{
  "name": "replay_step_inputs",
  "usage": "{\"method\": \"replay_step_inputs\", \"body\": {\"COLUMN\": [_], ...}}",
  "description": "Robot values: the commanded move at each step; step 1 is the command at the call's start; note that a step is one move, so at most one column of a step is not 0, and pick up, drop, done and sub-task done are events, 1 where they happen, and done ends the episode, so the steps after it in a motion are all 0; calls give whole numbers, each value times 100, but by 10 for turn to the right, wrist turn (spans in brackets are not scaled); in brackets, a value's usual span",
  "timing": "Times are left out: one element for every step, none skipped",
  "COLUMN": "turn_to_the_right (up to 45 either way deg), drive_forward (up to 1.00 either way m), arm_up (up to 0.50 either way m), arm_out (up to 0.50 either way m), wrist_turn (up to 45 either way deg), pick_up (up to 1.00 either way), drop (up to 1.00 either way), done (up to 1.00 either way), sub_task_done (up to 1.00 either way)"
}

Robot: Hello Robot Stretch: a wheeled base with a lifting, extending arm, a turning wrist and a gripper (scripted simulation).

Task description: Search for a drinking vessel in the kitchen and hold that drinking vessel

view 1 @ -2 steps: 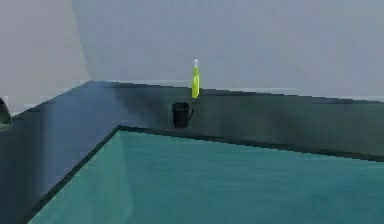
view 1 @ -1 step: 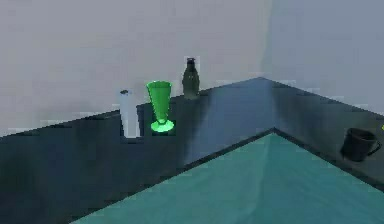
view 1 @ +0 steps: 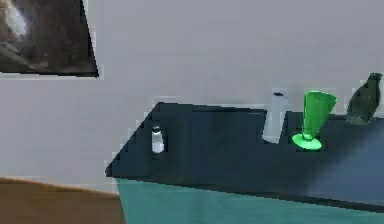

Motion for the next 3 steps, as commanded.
{"method": "replay_step_inputs", "body": {"turn_to_the_right": [450, 150, 0], "drive_forward": [0, 0, 50], "arm_up": [0, 0, 0], "arm_out": [0, 0, 0], "wrist_turn": [0, 0, 0], "pick_up": [0, 0, 0], "drop": [0, 0, 0], "done": [0, 0, 0], "sub_task_done": [0, 0, 0]}}
